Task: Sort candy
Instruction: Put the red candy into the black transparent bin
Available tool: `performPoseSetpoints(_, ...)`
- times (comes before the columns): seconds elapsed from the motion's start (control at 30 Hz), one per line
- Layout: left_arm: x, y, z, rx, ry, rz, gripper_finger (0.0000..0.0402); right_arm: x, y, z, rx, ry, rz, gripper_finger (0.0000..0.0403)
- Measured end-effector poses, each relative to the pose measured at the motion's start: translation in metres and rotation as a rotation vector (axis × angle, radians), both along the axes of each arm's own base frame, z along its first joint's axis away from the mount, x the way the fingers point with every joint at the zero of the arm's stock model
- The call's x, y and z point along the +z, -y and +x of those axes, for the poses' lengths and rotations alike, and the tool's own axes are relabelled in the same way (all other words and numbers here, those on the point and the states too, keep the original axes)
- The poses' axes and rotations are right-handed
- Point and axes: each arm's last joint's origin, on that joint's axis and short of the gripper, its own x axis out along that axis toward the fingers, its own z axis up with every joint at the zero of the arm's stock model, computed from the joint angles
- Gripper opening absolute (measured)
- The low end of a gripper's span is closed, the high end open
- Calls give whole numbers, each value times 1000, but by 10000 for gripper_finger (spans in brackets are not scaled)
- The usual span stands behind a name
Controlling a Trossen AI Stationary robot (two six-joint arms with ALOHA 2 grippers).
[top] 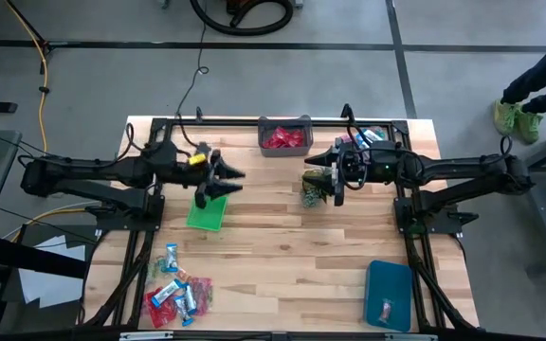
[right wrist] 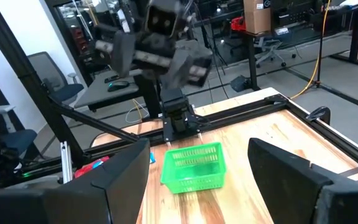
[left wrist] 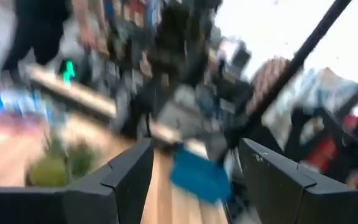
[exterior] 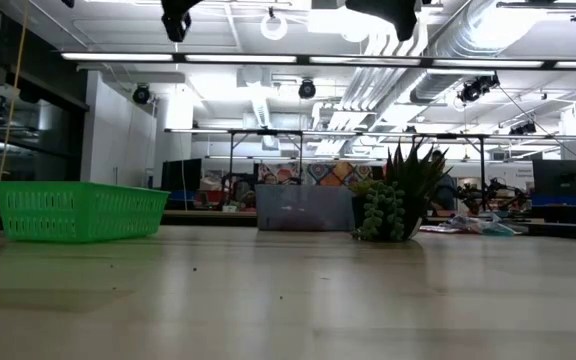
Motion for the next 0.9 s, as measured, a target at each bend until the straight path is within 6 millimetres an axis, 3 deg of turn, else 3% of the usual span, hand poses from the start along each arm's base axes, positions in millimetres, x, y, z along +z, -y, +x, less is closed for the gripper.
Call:
performPoseSetpoints(0.27,-20,54,-14,-222,-541,36,225,-1,6,0,-25,-13,0,268)
performPoseSetpoints(0.47,-58,110,-24,-386,-891,42,225,-3,15,-1,-62,-35,3,268)
performPoseSetpoints(0.7,-104,168,-20,-457,-1084,98,225,-8,17,-2,-71,-81,6,268)
performPoseSetpoints(0.9,-148,198,-16,-478,-1173,235,225,-12,17,-3,-70,-129,10,268)
